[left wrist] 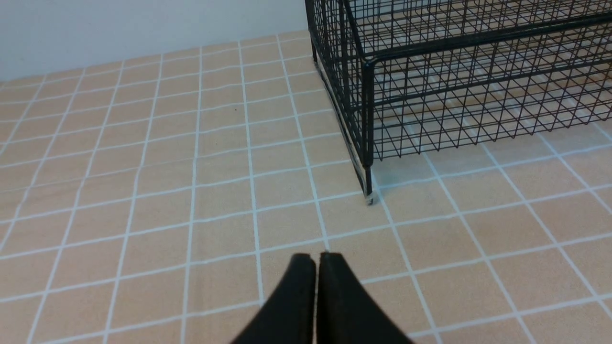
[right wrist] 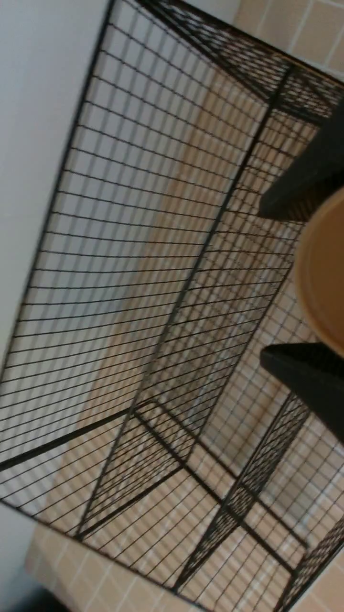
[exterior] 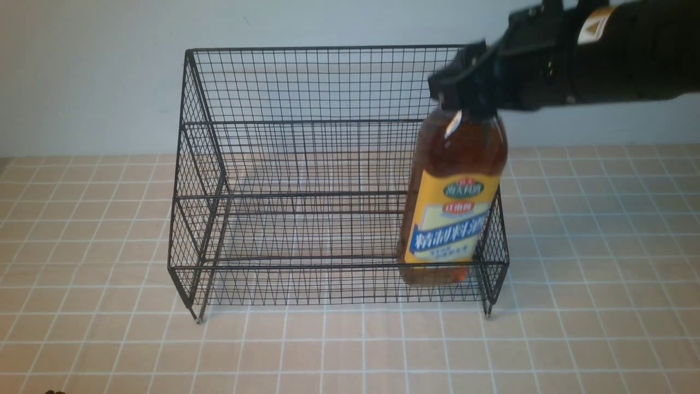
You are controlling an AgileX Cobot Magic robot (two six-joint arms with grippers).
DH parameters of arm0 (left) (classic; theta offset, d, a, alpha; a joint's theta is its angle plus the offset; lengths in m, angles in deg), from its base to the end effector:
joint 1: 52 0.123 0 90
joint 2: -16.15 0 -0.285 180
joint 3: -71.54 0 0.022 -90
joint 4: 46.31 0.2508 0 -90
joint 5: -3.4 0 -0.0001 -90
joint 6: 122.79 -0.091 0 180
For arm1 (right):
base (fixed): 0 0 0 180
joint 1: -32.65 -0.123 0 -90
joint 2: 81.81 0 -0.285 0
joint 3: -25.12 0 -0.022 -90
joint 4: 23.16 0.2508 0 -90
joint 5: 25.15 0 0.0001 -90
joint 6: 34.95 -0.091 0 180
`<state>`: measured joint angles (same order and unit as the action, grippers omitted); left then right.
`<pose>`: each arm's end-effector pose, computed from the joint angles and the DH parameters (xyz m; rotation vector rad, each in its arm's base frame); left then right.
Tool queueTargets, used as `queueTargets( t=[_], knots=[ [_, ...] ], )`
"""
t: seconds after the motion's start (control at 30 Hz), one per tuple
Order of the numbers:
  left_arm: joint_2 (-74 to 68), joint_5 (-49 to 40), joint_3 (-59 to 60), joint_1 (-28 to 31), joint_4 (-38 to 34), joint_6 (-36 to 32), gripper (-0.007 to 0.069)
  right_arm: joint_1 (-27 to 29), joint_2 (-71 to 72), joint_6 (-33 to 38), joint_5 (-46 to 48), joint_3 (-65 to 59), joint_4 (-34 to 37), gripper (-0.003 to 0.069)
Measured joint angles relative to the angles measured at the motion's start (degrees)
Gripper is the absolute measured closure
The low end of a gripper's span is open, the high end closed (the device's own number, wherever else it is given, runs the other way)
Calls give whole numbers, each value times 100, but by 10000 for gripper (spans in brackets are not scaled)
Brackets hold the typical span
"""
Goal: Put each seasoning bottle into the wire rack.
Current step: Use the right arm to put the condiment bottle back on the shelf
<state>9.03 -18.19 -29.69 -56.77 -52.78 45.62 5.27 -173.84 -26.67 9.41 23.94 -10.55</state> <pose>0.0520 -0.0081 0.1710 0.1973 1.8631 -0.0292 0.2911 0.1635 0.3612 -0.5578 2.1753 0.4195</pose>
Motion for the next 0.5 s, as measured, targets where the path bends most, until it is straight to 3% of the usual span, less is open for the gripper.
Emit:
queueTargets(
  t=[0.5],
  knots=[
    [0,0,0,0,0,0,634,0,-18,-167,455,-19,-321,340]
  ],
)
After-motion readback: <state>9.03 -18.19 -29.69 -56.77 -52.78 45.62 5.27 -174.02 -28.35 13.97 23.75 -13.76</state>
